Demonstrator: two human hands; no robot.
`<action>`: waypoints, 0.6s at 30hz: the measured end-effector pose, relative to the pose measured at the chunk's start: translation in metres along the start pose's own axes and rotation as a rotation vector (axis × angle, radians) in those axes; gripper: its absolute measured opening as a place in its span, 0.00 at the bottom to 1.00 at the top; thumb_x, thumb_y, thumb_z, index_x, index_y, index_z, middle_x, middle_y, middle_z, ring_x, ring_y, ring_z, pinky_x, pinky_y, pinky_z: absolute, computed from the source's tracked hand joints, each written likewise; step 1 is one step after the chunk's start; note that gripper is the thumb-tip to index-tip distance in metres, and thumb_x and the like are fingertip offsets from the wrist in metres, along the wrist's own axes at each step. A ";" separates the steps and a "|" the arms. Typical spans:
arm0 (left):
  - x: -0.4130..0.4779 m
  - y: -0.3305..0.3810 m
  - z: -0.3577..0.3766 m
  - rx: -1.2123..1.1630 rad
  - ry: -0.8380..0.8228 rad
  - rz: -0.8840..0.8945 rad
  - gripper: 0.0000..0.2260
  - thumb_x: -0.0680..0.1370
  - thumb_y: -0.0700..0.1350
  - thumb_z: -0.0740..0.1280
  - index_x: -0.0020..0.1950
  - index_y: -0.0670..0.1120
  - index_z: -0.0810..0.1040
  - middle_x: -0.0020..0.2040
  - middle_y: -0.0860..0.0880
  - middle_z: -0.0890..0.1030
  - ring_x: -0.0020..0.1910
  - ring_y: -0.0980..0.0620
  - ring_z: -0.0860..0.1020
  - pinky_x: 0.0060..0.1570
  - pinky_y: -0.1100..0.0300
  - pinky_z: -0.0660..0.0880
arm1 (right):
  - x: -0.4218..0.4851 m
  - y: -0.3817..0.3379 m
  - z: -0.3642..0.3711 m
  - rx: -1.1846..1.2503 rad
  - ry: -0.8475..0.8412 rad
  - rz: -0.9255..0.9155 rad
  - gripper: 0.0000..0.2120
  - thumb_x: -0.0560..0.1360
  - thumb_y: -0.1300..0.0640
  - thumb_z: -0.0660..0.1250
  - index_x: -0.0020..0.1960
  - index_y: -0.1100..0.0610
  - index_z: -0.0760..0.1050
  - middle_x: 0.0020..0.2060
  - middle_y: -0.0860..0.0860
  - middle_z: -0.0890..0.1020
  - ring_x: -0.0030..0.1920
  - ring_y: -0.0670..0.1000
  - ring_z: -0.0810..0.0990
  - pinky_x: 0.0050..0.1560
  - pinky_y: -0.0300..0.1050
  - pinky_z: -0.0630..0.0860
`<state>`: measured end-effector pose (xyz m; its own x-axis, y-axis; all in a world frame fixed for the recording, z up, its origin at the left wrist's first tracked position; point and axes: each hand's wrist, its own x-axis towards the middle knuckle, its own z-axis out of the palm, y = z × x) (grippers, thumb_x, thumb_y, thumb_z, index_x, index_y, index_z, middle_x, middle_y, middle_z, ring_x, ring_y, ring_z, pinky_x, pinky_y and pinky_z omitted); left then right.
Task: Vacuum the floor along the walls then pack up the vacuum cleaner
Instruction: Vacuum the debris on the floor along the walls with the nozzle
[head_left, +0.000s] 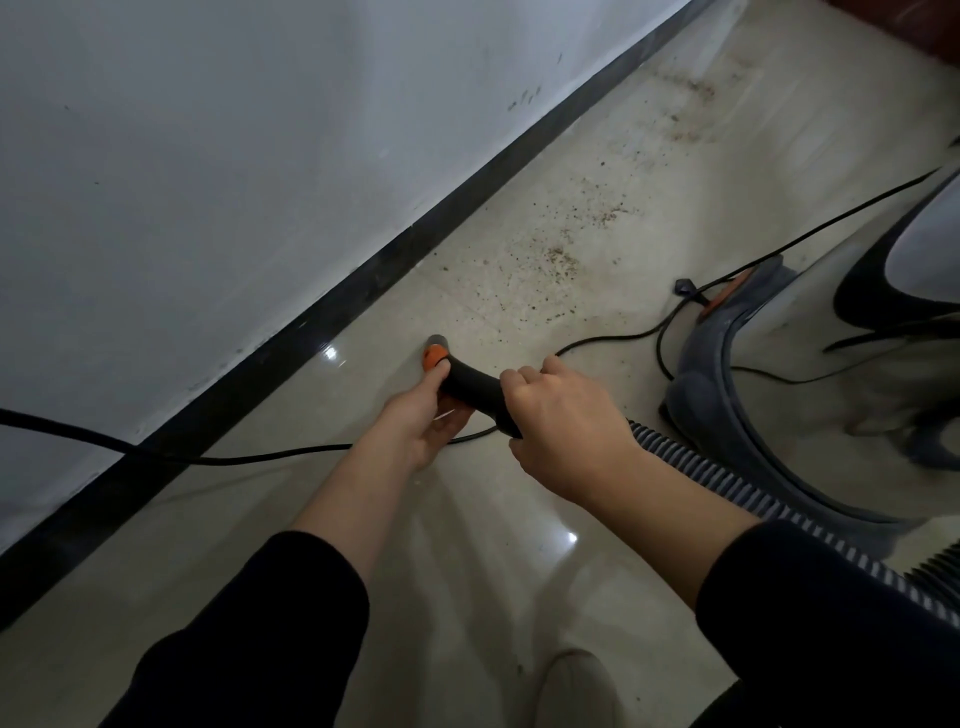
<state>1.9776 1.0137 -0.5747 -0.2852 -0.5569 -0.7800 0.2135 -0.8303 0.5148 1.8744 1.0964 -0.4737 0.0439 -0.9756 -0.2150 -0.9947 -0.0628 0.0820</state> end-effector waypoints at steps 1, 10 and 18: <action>-0.001 -0.002 0.003 0.001 0.001 0.000 0.17 0.81 0.50 0.65 0.63 0.39 0.74 0.50 0.43 0.81 0.47 0.50 0.80 0.41 0.62 0.78 | -0.002 0.002 0.000 0.001 0.000 0.005 0.14 0.78 0.58 0.62 0.63 0.57 0.69 0.53 0.52 0.78 0.50 0.50 0.71 0.42 0.42 0.64; -0.004 -0.012 0.021 0.052 -0.030 -0.044 0.18 0.80 0.49 0.66 0.63 0.36 0.74 0.47 0.41 0.81 0.43 0.49 0.82 0.32 0.62 0.79 | -0.017 0.017 -0.001 -0.035 -0.023 0.035 0.12 0.78 0.58 0.62 0.60 0.56 0.70 0.50 0.52 0.78 0.44 0.50 0.64 0.40 0.43 0.62; -0.005 -0.023 0.031 0.120 -0.053 -0.055 0.18 0.79 0.49 0.67 0.61 0.37 0.74 0.48 0.39 0.81 0.48 0.46 0.83 0.40 0.60 0.80 | -0.032 0.026 -0.007 -0.017 -0.055 0.041 0.12 0.79 0.57 0.61 0.61 0.56 0.69 0.51 0.52 0.78 0.45 0.49 0.65 0.40 0.42 0.63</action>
<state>1.9452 1.0346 -0.5718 -0.3427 -0.5084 -0.7900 0.0835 -0.8541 0.5134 1.8475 1.1243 -0.4575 -0.0026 -0.9646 -0.2637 -0.9937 -0.0270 0.1087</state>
